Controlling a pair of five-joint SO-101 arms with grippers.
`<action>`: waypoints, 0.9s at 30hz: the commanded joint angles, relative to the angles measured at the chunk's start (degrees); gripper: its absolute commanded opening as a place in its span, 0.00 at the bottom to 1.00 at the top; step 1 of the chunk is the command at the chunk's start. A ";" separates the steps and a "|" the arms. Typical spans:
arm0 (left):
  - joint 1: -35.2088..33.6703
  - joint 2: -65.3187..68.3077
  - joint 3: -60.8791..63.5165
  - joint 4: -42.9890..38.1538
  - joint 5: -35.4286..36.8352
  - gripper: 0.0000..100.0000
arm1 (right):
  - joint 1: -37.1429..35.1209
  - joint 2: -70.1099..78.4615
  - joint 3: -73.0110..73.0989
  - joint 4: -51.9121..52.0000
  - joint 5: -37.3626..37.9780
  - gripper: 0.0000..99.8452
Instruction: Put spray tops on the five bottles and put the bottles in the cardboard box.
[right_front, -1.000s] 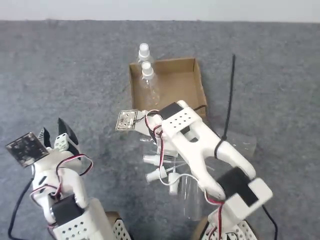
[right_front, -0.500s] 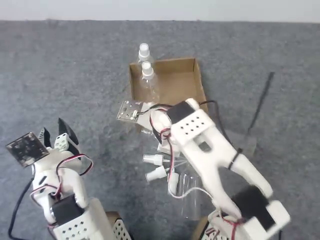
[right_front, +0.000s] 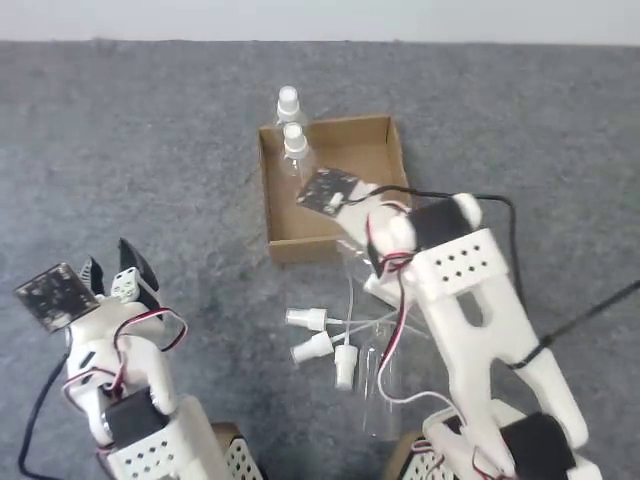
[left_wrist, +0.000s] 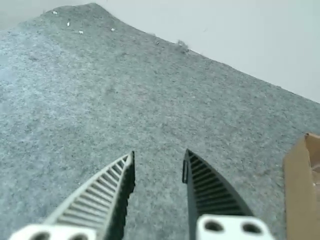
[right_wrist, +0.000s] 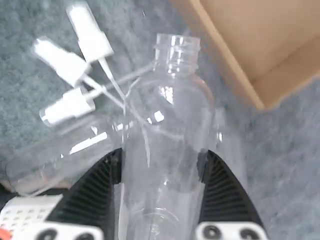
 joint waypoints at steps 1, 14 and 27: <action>0.00 -0.88 -0.92 -1.93 -0.44 0.15 | 6.29 -2.77 -2.55 3.47 -0.70 0.07; 0.00 -0.88 -0.84 -1.93 -0.44 0.15 | 17.80 -6.81 14.33 0.84 4.13 0.07; 0.00 -0.88 -0.75 -1.93 -0.44 0.15 | 21.05 -6.73 29.89 -10.77 4.22 0.08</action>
